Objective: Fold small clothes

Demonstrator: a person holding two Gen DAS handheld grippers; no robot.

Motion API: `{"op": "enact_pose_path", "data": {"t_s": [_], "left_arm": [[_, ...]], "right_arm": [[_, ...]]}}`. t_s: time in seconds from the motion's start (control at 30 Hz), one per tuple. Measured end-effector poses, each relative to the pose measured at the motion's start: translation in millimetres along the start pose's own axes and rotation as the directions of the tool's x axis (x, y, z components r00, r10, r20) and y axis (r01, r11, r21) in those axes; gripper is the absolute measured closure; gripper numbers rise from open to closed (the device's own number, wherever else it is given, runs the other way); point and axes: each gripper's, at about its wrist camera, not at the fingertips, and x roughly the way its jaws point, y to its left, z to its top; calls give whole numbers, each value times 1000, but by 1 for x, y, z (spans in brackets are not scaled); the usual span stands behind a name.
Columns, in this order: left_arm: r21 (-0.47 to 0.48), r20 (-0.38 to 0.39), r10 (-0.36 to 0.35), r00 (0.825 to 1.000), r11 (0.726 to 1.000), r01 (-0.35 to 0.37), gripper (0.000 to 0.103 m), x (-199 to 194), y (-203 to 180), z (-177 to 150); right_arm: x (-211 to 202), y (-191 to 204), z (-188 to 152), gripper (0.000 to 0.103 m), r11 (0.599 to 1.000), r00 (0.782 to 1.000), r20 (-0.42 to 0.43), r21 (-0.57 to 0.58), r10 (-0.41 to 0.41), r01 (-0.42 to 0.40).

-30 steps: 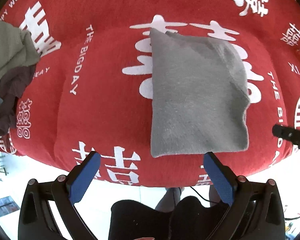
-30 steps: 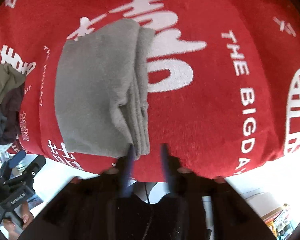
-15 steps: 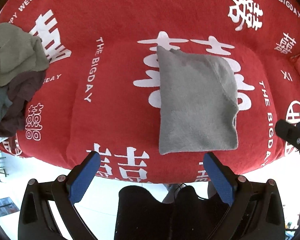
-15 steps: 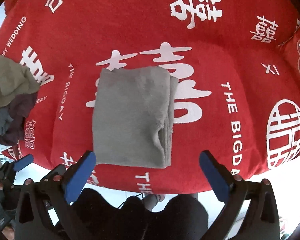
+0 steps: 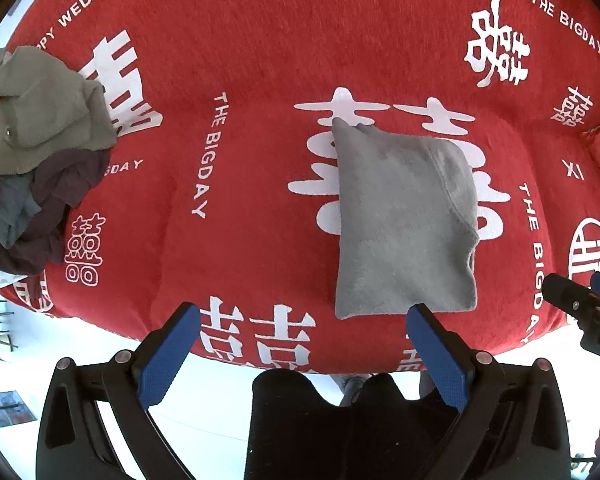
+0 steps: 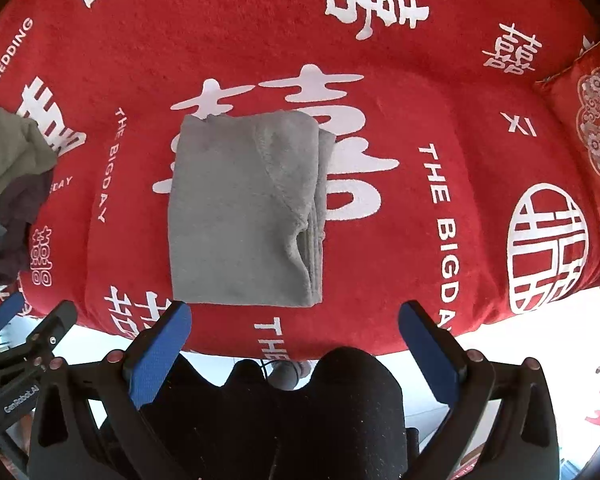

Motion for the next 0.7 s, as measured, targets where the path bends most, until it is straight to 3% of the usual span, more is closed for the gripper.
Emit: {"op": "enact_pose_path", "data": {"t_s": [0.7], "left_arm": [[-22,4,-15,1000,1000,15,0,-5,1,6]], "right_arm": [[-7,10,6,0,1000,1000,7,-7,-17,17]]}}
